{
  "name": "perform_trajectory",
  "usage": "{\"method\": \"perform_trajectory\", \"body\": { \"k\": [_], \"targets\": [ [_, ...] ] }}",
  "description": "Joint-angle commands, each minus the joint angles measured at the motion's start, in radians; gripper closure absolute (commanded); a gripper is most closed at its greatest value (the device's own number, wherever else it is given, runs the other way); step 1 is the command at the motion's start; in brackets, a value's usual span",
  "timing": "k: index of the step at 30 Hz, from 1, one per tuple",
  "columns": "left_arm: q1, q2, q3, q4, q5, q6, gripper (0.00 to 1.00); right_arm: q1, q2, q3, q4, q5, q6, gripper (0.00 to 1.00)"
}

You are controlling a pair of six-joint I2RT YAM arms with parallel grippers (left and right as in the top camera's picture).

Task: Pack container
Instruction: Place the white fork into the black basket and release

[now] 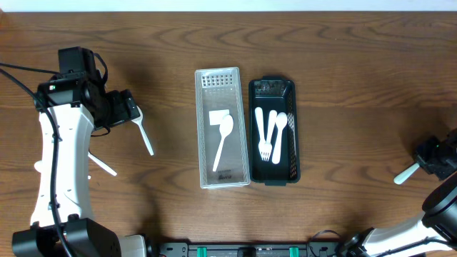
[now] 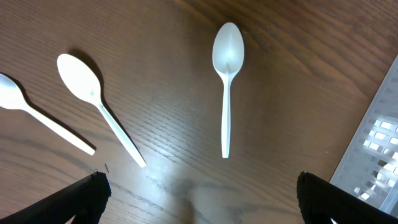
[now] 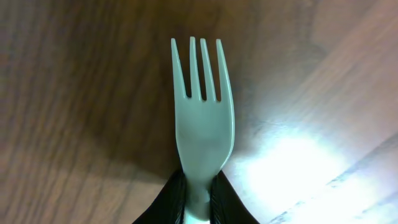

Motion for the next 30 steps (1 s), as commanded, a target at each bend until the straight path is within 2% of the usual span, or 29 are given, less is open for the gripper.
{"method": "perform_trajectory", "body": {
  "k": [1,8,16,24,30],
  "targets": [
    [0.005,-0.002,0.002,-0.002,-0.008,0.01,0.02,0.024,-0.006,-0.02,-0.021,-0.07,0.009,0.99],
    [0.005,-0.002,0.002,-0.003,-0.008,0.01,0.02,0.21,-0.193,0.048,-0.076,-0.071,0.008,0.99],
    [0.005,-0.002,0.002,-0.003,-0.008,0.01,0.02,0.651,-0.422,0.181,-0.097,-0.068,0.028,0.99],
    [0.005,-0.002,0.002,-0.004,-0.008,0.009,0.02,1.042,-0.386,0.228,-0.066,0.018,0.113,0.99],
    [0.005,-0.002,0.002,-0.004,-0.008,0.009,0.02,1.197,-0.248,0.227,-0.059,0.035,0.14,0.98]
  ]
}}
